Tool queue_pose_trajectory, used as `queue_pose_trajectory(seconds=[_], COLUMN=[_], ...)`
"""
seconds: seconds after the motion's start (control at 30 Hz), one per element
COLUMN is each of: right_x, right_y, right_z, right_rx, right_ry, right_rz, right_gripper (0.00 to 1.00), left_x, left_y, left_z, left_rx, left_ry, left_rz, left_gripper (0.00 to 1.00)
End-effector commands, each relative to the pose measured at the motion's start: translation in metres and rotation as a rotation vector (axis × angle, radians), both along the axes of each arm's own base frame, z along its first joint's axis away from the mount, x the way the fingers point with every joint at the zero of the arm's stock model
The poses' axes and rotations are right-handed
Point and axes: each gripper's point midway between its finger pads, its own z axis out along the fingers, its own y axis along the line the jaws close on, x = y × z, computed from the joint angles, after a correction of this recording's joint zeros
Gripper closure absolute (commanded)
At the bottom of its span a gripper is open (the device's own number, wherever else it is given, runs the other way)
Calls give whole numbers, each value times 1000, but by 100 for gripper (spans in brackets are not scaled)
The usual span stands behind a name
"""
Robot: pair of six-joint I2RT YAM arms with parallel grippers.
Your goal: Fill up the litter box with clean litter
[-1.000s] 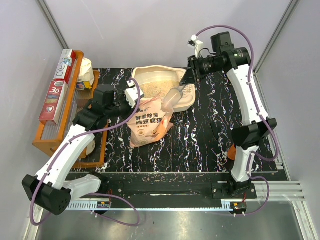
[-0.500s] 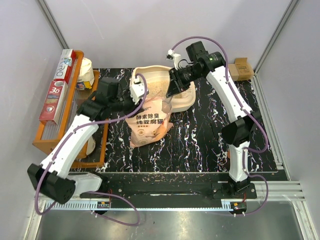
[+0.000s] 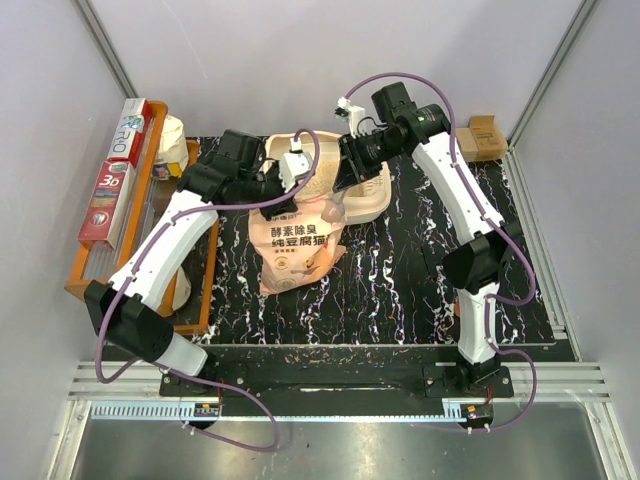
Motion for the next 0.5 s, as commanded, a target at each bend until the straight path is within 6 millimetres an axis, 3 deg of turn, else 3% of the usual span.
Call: queue_pose_trajectory(seconds=[0.0, 0.07, 0.3, 0.47], right_x=[16, 17, 24, 34], right_y=[-2, -3, 0, 0], right_z=[-9, -20, -54, -69], right_rx=[-58, -100, -212, -270], right_ry=[-33, -49, -50, -57], right_rz=[-65, -53, -106, -224], right_gripper=[100, 100, 100, 100], left_x=[-13, -16, -3, -10], left_y=[1, 4, 3, 0], left_z=[15, 20, 66, 71], left_rx=[-12, -34, -218, -284], left_ry=[-27, -53, -205, -207], left_rz=[-36, -9, 147, 177], left_gripper=[100, 100, 100, 100])
